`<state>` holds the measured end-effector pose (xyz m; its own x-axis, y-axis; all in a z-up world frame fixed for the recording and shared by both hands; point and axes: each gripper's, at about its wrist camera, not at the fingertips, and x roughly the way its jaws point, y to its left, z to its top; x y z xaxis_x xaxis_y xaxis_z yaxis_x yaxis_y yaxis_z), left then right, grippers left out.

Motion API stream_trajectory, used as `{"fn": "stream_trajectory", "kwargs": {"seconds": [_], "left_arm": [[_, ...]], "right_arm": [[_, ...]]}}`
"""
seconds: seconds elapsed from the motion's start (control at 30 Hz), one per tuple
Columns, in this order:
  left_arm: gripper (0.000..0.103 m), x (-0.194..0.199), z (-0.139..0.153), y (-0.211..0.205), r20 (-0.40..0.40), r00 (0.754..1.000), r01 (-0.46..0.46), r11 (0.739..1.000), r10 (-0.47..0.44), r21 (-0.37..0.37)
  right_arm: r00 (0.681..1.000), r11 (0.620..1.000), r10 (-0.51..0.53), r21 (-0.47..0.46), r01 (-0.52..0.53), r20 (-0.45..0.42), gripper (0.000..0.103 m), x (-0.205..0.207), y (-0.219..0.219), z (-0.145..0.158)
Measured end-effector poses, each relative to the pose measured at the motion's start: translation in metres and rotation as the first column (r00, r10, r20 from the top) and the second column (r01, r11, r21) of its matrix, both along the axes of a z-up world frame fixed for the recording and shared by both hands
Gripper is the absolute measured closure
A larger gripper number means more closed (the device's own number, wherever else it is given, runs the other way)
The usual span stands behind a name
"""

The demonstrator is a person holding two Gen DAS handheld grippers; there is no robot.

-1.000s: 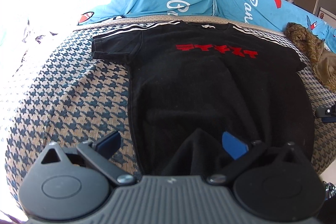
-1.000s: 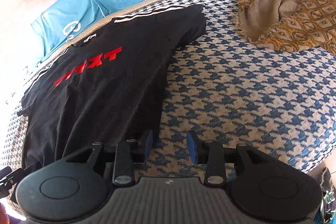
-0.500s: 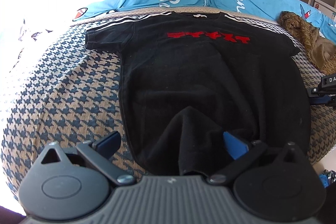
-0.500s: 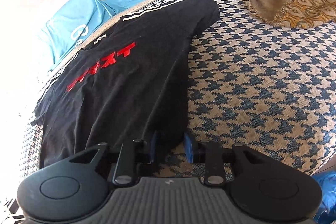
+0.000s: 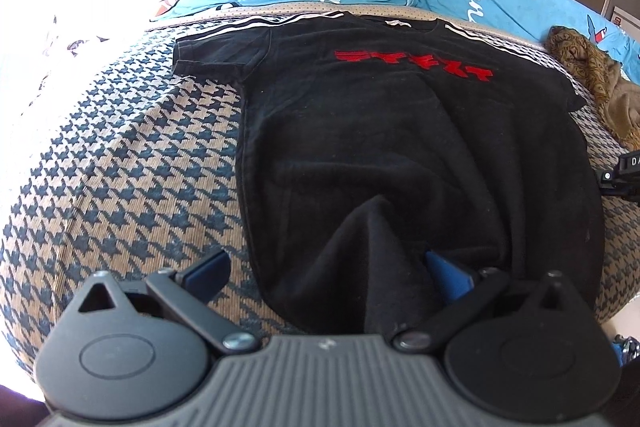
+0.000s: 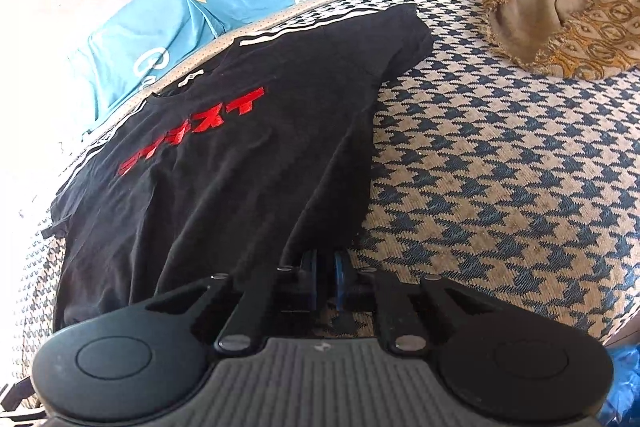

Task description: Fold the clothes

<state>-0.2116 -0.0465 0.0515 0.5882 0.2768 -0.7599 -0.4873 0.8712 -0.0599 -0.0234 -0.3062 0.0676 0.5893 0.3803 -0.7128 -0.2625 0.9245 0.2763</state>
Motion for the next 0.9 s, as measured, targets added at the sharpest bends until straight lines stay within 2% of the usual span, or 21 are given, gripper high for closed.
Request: {"fn": "stream_trajectory", "kwargs": {"seconds": [0.2,0.27,0.33,0.4,0.5,0.67,0.8,0.9], "left_arm": [[0.000,-0.002,0.000,0.006,0.002,1.000,-0.031,1.000,0.031,-0.004],[0.000,-0.003,-0.001,0.009,0.002,0.999,-0.043,0.999,0.043,-0.005],[0.000,-0.004,-0.001,0.012,0.002,0.998,-0.056,0.998,0.057,-0.012],[0.000,-0.005,-0.002,0.014,0.001,0.998,-0.069,0.997,0.069,-0.020],[0.000,-0.008,-0.004,0.016,-0.006,0.996,-0.087,0.996,0.087,-0.022],[0.000,-0.012,-0.006,0.017,-0.016,0.995,-0.096,0.995,0.096,-0.017],[0.000,-0.017,-0.005,0.017,-0.026,0.995,-0.096,0.995,0.095,-0.004],[0.000,-0.022,-0.004,0.018,-0.015,0.994,-0.104,0.994,0.104,-0.019]], "right_arm": [[0.994,0.999,-0.036,-0.037,0.040,0.103,0.097,-0.011,-0.002,0.012],[0.983,0.993,-0.081,-0.073,0.094,0.166,0.097,-0.021,-0.013,0.021],[0.977,0.990,-0.112,-0.068,0.126,0.180,0.097,-0.026,-0.024,0.024],[0.976,0.985,-0.128,-0.092,0.145,0.175,0.097,-0.027,-0.029,0.022],[0.989,0.987,-0.104,-0.112,0.116,0.109,0.097,-0.022,-0.027,0.014],[0.954,0.954,-0.297,-0.016,0.298,0.033,0.096,-0.012,-0.058,0.008],[0.952,0.952,-0.306,0.017,0.305,0.001,0.096,-0.012,-0.064,0.004],[0.953,0.952,-0.304,0.039,0.303,0.014,0.094,-0.016,-0.065,0.007]]}}
